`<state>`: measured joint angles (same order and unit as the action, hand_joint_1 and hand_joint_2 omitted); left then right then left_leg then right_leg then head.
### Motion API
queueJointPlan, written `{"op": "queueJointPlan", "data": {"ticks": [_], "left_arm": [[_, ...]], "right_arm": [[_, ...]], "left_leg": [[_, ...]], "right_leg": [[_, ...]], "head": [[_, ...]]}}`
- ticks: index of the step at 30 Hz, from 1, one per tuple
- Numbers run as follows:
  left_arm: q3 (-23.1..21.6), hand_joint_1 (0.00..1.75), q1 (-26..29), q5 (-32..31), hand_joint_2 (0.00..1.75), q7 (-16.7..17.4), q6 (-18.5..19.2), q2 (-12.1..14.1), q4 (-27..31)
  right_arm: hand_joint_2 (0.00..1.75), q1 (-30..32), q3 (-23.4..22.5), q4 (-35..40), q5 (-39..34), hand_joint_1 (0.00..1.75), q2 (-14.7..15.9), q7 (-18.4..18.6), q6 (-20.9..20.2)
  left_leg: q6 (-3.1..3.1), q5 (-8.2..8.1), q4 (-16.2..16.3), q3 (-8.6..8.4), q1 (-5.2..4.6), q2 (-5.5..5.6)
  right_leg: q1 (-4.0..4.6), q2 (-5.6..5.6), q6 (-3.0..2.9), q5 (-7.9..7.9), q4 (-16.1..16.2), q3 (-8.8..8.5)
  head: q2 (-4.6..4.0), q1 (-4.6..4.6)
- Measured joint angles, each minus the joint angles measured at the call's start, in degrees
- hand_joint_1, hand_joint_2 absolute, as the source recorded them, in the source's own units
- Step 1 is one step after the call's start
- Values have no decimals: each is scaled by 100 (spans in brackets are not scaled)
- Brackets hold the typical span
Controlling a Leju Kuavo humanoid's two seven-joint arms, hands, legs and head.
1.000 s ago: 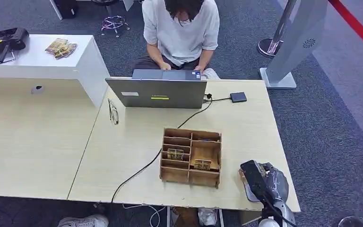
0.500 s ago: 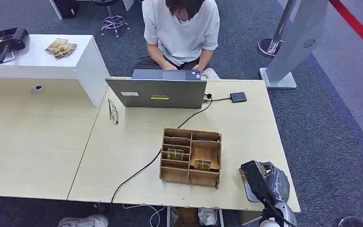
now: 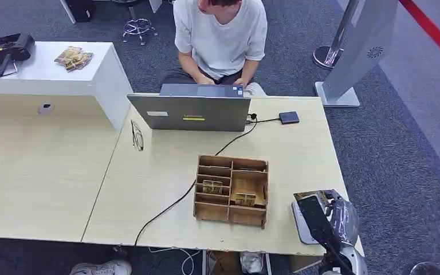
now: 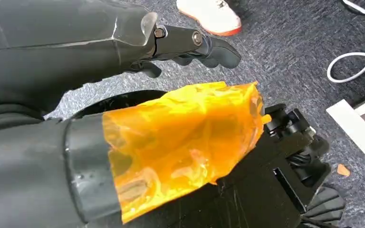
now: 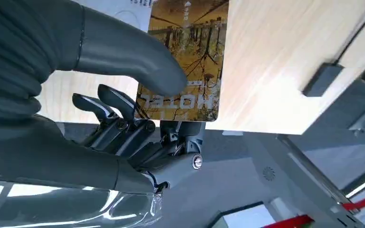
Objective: Pass the card to the sensor for recognition and then transmit it.
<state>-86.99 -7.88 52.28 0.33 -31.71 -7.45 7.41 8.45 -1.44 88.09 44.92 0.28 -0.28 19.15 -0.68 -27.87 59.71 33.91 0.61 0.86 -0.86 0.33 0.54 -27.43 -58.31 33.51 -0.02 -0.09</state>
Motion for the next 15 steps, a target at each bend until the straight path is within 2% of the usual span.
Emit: {"op": "queueJointPlan", "data": {"ticks": [15], "left_arm": [[0,0,1,39,0,-94,-28,0,0]], "right_arm": [[175,285,455,894,-20,175,33,-192,227]], "left_leg": [[0,0,-1,3,0,0]], "right_leg": [[0,0,0,-1,0,1]], "head": [[0,0]]}}
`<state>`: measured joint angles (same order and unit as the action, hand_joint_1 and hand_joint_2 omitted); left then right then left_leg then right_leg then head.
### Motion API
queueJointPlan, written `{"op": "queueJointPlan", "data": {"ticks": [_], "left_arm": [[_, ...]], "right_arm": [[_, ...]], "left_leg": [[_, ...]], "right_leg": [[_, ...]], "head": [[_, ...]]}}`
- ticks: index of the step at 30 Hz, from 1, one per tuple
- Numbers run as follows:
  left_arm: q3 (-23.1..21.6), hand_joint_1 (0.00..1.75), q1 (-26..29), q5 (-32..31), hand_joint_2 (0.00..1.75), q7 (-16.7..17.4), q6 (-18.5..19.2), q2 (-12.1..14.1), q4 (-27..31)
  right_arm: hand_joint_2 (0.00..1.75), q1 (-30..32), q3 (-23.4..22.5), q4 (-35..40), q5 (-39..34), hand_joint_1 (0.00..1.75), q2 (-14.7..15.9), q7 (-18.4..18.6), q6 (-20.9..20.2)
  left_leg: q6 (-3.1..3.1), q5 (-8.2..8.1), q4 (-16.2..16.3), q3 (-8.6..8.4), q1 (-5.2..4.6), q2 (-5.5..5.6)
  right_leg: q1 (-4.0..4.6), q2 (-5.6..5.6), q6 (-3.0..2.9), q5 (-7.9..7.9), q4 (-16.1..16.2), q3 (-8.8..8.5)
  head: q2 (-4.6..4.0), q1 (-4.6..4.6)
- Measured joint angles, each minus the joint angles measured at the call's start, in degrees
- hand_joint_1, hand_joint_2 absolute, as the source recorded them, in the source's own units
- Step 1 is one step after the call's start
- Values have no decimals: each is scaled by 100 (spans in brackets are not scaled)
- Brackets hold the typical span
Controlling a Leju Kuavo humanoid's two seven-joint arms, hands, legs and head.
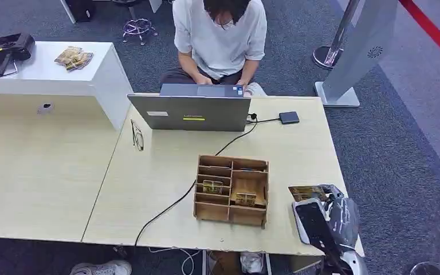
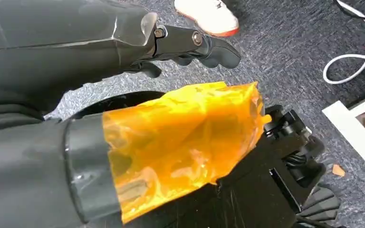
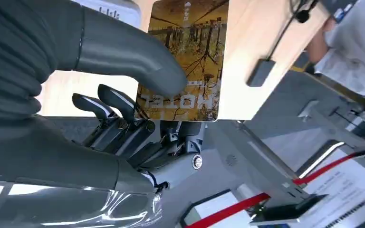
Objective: Pass the card to the sensor for recognition and then transmit it.
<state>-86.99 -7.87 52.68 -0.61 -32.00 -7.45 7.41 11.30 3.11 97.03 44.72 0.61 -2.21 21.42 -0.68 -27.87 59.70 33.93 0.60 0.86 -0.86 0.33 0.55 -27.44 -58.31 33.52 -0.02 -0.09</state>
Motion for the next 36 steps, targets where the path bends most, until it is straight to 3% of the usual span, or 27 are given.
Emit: {"op": "queueJointPlan", "data": {"ticks": [24,36], "left_arm": [[0,0,1,48,0,-17,13,0,0],[0,0,-5,52,0,17,81,0,0]], "right_arm": [[175,45,1309,734,332,175,354,-337,225],[175,-468,1821,773,481,175,407,-378,170]], "left_leg": [[0,0,0,1,0,0],[0,1,0,-1,1,-1]], "right_leg": [[0,0,0,0,0,1],[0,1,0,0,-1,1]], "head": [[0,2],[0,2]]}}
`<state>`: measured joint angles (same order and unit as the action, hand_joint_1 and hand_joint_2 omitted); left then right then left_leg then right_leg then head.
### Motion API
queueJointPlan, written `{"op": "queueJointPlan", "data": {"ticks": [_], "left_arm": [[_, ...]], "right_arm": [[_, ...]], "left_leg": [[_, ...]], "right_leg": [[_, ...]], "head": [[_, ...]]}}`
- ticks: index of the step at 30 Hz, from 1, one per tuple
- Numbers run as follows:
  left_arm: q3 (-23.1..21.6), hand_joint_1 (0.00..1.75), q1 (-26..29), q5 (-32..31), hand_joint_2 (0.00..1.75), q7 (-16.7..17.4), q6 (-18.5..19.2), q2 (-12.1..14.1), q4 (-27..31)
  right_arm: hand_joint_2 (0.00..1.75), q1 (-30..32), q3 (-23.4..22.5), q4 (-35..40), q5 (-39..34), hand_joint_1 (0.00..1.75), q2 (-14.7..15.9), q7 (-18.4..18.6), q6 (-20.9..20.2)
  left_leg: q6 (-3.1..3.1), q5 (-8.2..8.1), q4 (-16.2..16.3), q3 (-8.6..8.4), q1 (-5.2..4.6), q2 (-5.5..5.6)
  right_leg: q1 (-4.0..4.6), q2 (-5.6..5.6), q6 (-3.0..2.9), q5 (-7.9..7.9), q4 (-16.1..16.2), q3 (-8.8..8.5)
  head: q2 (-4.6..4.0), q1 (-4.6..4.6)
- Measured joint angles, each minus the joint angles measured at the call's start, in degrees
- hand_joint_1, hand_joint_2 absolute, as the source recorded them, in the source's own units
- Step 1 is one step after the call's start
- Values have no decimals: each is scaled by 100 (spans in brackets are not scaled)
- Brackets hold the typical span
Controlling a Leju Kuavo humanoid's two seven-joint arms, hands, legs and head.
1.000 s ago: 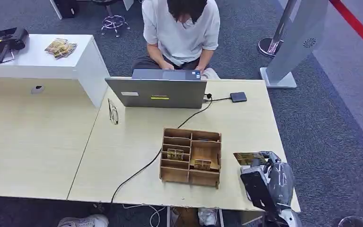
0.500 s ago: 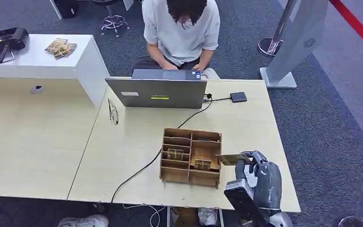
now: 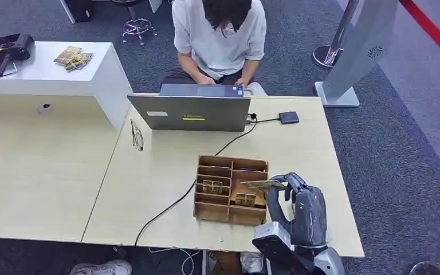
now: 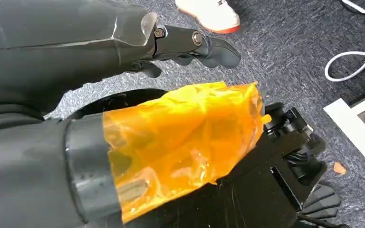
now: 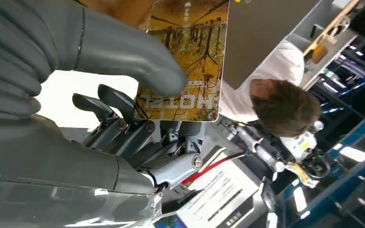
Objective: Pass the card to the sensor for recognition and then transmit it.
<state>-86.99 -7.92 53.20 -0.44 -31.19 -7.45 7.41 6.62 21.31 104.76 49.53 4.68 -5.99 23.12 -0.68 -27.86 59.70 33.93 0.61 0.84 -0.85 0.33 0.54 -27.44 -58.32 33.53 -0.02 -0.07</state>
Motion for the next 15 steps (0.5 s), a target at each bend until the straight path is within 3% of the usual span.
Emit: {"op": "queueJointPlan", "data": {"ticks": [6,15], "left_arm": [[0,0,-2,-20,0,2,18,-2,0],[0,0,-8,-79,0,87,81,-2,0]], "right_arm": [[175,-151,203,17,269,175,35,-29,77],[175,-436,446,0,920,175,57,220,133]], "left_leg": [[0,0,0,1,0,-1],[0,0,0,0,0,-2]], "right_leg": [[0,0,0,-1,0,1],[0,1,0,0,0,1]], "head": [[0,0],[0,0]]}}
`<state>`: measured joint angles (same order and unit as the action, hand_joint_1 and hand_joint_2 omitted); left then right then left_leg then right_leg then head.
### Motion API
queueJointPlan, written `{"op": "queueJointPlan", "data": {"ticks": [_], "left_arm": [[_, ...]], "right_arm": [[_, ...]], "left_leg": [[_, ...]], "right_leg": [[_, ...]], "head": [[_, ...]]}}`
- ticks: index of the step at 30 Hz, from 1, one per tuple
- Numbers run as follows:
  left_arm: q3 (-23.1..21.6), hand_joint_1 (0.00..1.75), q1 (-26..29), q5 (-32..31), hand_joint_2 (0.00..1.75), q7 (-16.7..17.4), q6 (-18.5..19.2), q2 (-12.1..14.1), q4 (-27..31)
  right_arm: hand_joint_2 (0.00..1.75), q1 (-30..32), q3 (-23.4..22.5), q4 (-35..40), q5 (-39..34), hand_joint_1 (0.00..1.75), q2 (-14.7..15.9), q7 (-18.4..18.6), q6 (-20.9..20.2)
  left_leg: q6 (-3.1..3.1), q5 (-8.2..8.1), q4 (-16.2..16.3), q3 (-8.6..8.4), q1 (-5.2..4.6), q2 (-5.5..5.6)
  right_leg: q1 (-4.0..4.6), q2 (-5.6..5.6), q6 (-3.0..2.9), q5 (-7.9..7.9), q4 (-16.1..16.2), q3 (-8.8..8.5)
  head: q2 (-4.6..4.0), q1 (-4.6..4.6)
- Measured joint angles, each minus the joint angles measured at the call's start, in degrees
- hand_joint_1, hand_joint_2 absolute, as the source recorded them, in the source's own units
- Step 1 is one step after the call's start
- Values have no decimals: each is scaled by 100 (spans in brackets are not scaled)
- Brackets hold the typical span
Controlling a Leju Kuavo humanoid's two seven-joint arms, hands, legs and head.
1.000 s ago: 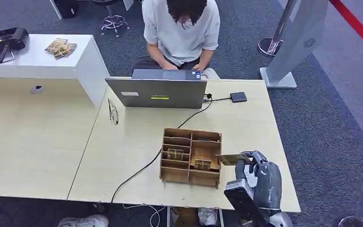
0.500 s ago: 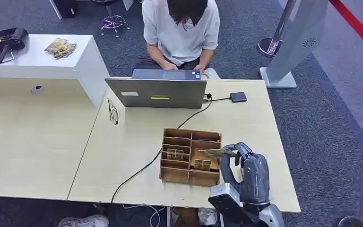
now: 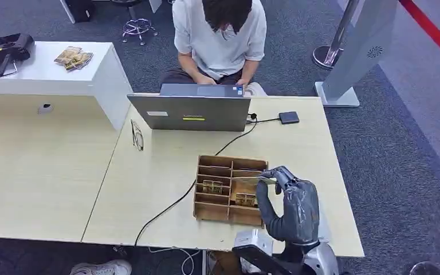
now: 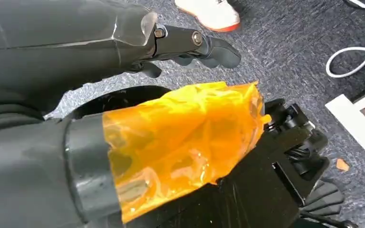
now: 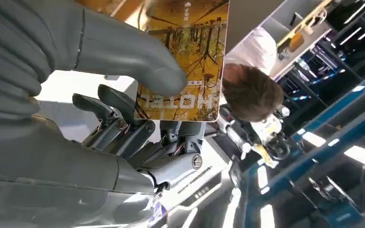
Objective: Pass the card to the sensor for recognition and then transmit it.
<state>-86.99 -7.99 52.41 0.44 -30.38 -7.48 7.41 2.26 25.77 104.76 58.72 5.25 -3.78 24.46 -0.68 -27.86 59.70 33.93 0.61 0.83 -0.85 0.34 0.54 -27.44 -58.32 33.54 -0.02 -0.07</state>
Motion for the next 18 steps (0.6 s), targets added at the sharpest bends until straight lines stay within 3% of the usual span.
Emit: {"op": "queueJointPlan", "data": {"ticks": [18], "left_arm": [[-2,0,-14,-70,0,13,42,-4,0]], "right_arm": [[175,-424,85,-267,350,175,0,296,-4]], "left_leg": [[0,0,0,1,0,1]], "right_leg": [[0,0,0,0,0,0]], "head": [[0,0]]}}
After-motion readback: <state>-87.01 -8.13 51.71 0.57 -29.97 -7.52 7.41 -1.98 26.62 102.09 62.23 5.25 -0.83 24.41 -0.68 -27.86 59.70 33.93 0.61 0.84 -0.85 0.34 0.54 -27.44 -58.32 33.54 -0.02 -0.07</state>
